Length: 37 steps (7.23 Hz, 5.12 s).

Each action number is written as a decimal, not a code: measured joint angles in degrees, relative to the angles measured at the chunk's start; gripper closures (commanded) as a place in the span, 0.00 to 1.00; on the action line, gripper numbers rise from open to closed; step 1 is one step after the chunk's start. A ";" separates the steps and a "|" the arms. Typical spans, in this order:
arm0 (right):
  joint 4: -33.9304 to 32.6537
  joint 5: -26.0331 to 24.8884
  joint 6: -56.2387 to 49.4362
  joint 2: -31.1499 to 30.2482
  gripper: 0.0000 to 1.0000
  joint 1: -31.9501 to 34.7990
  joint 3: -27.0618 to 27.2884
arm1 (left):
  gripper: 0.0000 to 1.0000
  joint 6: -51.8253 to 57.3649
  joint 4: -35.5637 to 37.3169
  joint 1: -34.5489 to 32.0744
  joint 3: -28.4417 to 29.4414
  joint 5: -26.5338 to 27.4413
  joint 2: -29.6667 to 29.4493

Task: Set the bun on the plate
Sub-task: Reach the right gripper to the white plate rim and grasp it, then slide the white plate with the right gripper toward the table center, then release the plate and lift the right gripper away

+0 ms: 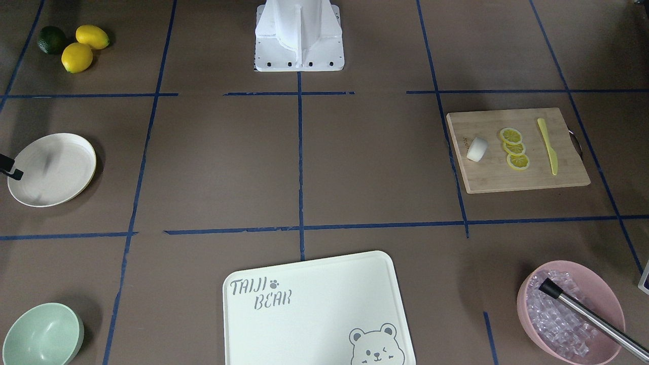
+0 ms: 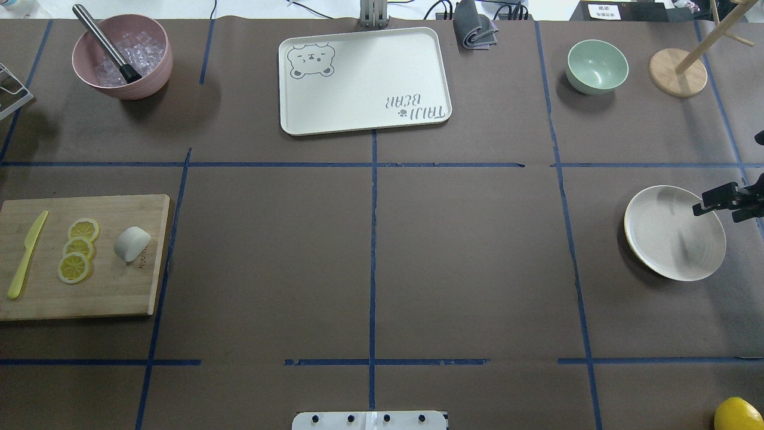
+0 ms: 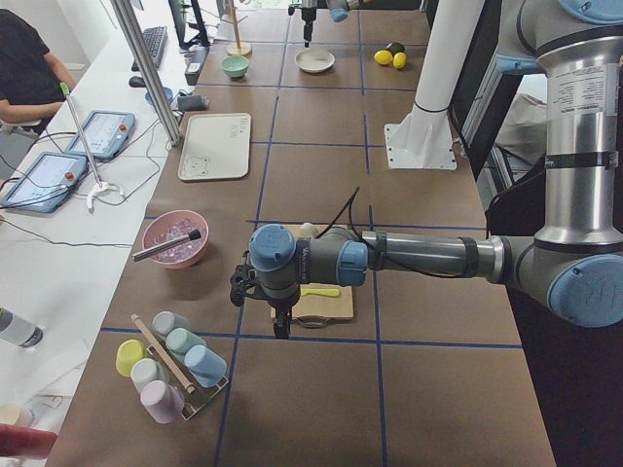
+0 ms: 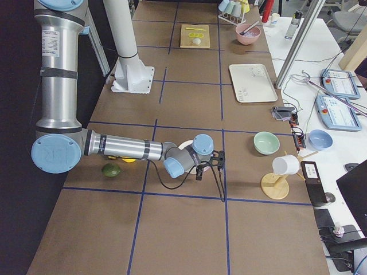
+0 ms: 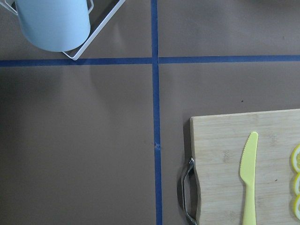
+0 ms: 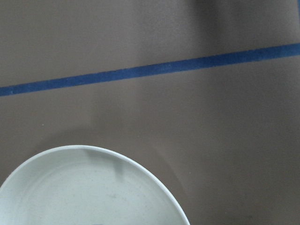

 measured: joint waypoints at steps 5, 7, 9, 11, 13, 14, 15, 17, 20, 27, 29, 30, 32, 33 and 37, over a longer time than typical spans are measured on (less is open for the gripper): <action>-0.05 -1.45 0.03 0.00 0.56 -1.64 -1.47 | 0.00 -0.22 -0.89 0.00 0.00 0.08 0.00; -0.04 -1.55 0.10 -0.02 0.94 -1.70 -1.55 | 0.00 -0.24 -0.96 0.00 0.00 0.07 0.00; 0.04 -1.35 0.05 -0.46 1.00 -1.66 -1.37 | 0.00 -0.25 -0.98 0.00 0.00 0.01 0.00; 0.09 -0.74 0.06 -1.20 1.00 -1.58 0.03 | 0.00 -0.30 -0.99 0.00 -0.06 0.00 0.00; 1.01 1.16 1.63 -3.11 1.00 -1.54 3.94 | 0.00 -0.35 -0.99 0.00 -0.08 0.00 0.00; 4.11 2.67 6.27 -3.54 1.00 -1.59 5.54 | 0.00 -0.39 -0.99 0.00 -0.09 0.00 0.00; 9.01 3.41 13.87 -2.54 1.00 -1.86 6.09 | 0.00 -0.39 -0.99 0.00 -0.09 -0.02 0.00; 15.28 3.72 31.25 4.19 1.00 -5.19 6.56 | 0.00 -0.32 -0.99 0.00 -0.09 -0.10 -0.05; 15.76 -3.39 49.88 17.77 1.00 -17.10 6.38 | 0.00 -0.11 -1.23 0.00 -0.38 -0.23 -0.09; -0.10 -22.31 54.01 31.17 0.99 -35.23 5.77 | 0.00 -0.16 -2.92 -0.13 -0.07 -0.27 0.09; -1.26 -22.54 53.85 31.01 0.96 -35.51 5.89 | 0.00 -0.21 -2.92 -0.06 0.29 -0.26 0.03; -1.83 -22.61 53.81 30.94 0.92 -35.51 6.01 | 0.00 -0.26 -2.92 -0.03 0.30 -0.27 0.01; -2.20 -22.59 53.70 30.81 0.01 -35.48 6.09 | 0.00 -0.24 -2.92 -0.02 0.13 -0.27 0.02; -2.25 -22.59 53.70 30.78 0.00 -35.47 6.19 | 0.00 -0.18 -2.92 -0.05 -0.01 -0.24 0.05; -2.63 -19.72 53.30 27.29 0.00 -29.91 11.34 | 0.00 -2.08 -11.07 3.66 -1.13 -1.13 0.20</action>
